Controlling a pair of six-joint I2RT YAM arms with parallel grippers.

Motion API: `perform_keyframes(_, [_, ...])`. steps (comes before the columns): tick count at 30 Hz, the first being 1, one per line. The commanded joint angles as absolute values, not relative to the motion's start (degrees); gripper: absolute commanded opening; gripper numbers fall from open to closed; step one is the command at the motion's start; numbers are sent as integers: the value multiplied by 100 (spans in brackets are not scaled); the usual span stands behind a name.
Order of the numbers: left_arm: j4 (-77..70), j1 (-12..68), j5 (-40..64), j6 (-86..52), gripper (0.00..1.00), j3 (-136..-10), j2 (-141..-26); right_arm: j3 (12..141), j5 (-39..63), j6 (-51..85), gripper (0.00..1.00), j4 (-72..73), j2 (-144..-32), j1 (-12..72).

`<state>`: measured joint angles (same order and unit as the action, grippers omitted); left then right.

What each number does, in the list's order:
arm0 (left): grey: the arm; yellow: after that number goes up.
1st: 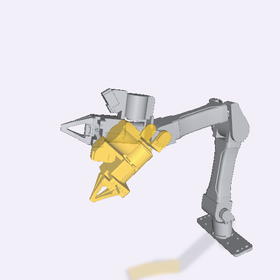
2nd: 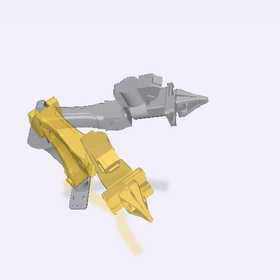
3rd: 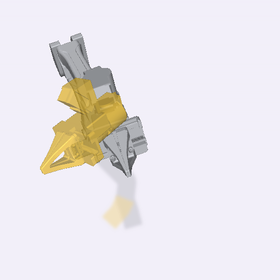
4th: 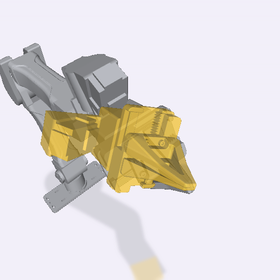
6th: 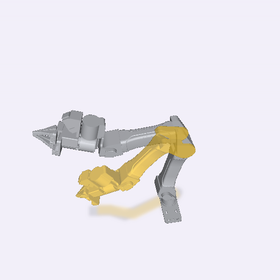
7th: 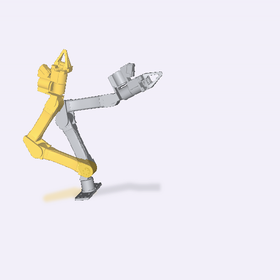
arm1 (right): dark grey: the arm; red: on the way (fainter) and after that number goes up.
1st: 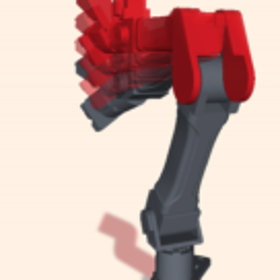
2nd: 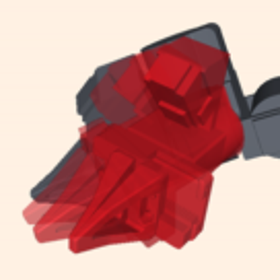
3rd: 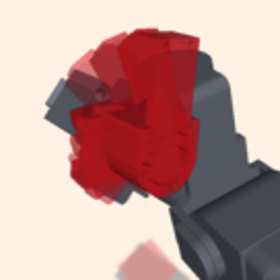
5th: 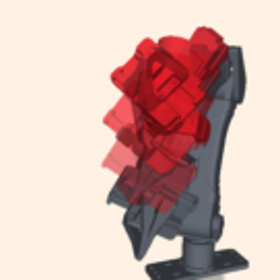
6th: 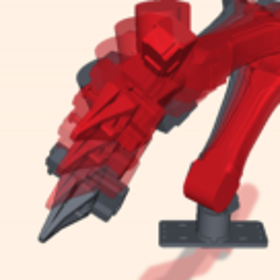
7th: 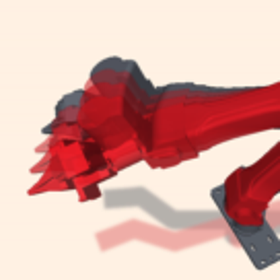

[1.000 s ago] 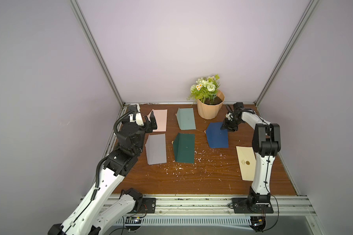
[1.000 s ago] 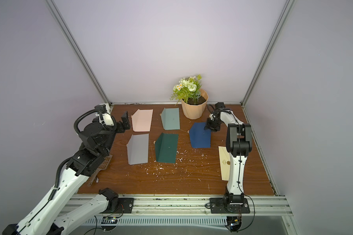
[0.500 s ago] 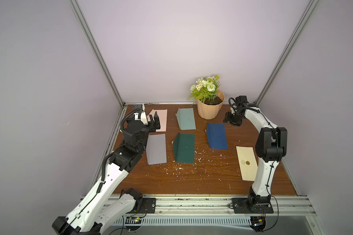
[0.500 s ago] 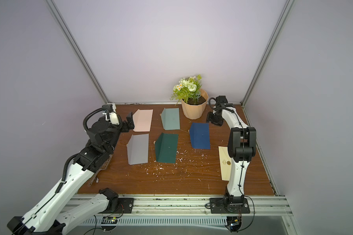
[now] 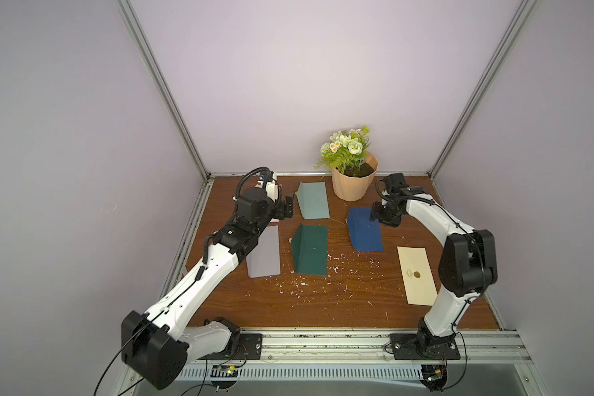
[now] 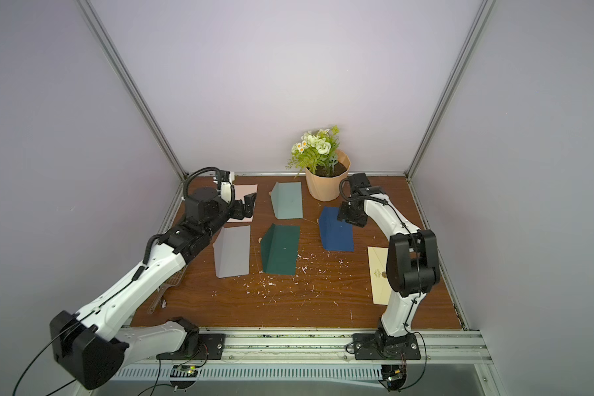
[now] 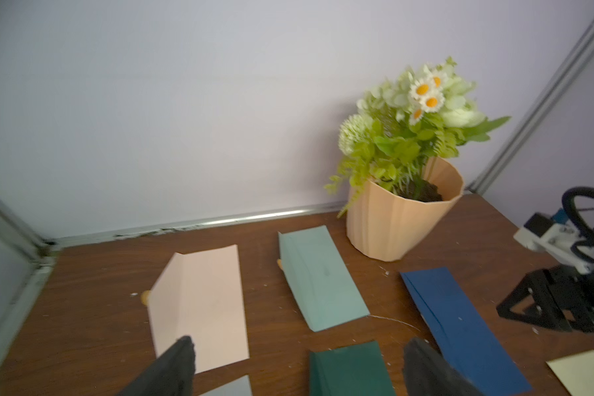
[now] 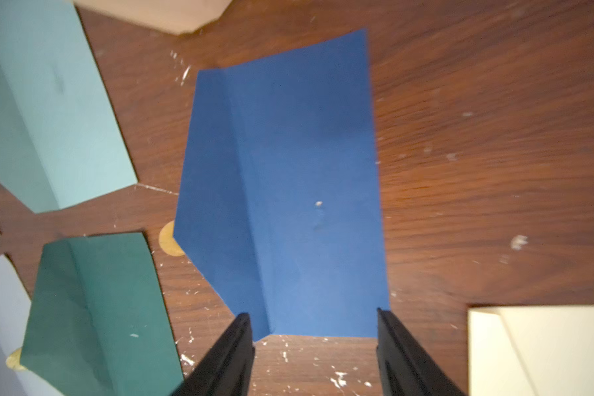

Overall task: Open the envelope
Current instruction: Place the envelope at the center of the board, then move the envelope to the center of the board.

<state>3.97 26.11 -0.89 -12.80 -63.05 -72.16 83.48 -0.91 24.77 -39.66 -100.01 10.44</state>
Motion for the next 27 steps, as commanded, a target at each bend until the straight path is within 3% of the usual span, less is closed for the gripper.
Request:
perform_keyframes(1, [211,2633,1807,-1573,89,-6872,-7960,8134,-717,2962,58,-4420,-9335,861])
perform_keyframes(5, [1078,3298,2516,-1062,87,-8188,-9411,7551,-823,3330,54,-4718,-8831,731])
perform_keyframes(10, [1923,3659,3823,-1457,75,-10059,-11345,6812,-666,3636,56,-4958,-8214,503])
perform_keyframes(14, [1749,3814,4393,-1970,75,-10656,-12073,6309,-599,3725,57,-5123,-7693,209])
perform_keyframes(19, [2544,4119,4750,-1987,79,-11733,-13096,5655,-390,3804,58,-5158,-7182,-226])
perform_keyframes(27, [2327,4566,5362,-2322,80,-11976,-13735,5234,-119,3479,60,-5010,-7030,-1201])
